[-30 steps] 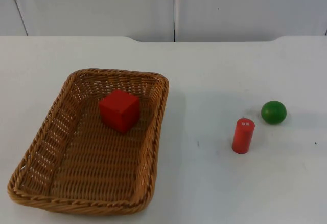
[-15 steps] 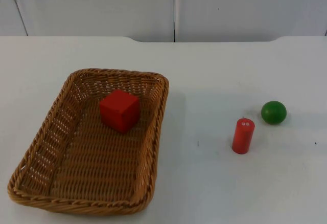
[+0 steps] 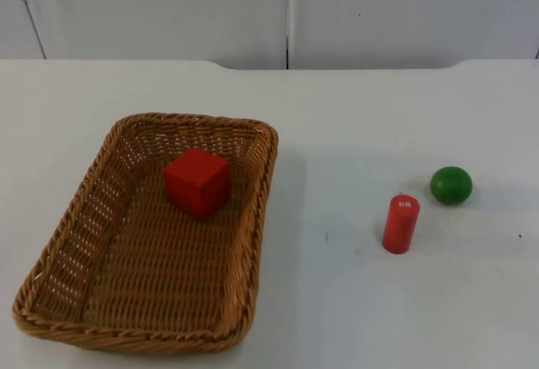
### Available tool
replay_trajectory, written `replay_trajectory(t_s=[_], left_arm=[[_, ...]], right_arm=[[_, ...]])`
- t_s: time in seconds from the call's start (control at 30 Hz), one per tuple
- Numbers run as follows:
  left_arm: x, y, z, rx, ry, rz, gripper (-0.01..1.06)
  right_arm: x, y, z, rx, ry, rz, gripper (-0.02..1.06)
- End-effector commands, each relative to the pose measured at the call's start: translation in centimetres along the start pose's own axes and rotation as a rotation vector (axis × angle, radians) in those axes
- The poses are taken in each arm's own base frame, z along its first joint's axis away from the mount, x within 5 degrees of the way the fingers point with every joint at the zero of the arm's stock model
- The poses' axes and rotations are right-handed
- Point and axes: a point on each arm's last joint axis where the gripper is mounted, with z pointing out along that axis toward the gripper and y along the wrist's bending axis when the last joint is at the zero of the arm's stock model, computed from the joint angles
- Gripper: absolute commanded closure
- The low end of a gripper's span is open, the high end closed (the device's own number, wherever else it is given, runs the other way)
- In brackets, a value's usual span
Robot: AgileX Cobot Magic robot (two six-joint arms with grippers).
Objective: Pick up the basket with the left hand and place the object to the left of the red cylinder into the basket with the right hand.
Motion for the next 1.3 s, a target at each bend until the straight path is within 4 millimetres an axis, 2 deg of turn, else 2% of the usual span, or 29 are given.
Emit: replay_trajectory(t_s=[0.0, 0.33, 0.4, 0.6, 0.97, 1.27], left_arm=[[0.9, -0.2, -0.5, 0.001, -0.008, 0.008, 0.18], [4.4, -0.6, -2.5, -0.043, -0.072, 0.005, 0.18], [4.9, -0.2, -3.1, -0.103, -0.075, -0.013, 0.18], [5.9, -0.4, -4.1, -0.126, -0.106, -0.029, 0.18], [8.3, 0.0, -4.1, -0.186, -0.114, -0.056, 0.18], [9.1, 0.1, -3.8, -0.194, -0.082, -0.058, 0.18]], right_arm=[[0.3, 0.0, -0.5, 0.014, -0.031, 0.004, 0.22], [1.5, 0.1, -2.6, 0.046, -0.021, -0.007, 0.22], [2.0, 0.0, -3.0, 0.064, -0.018, -0.006, 0.22], [3.7, 0.1, -4.0, 0.093, -0.030, 0.007, 0.22], [4.9, 0.1, -6.5, 0.151, -0.098, -0.006, 0.22], [5.7, -0.2, -7.5, 0.202, -0.075, -0.004, 0.22]])
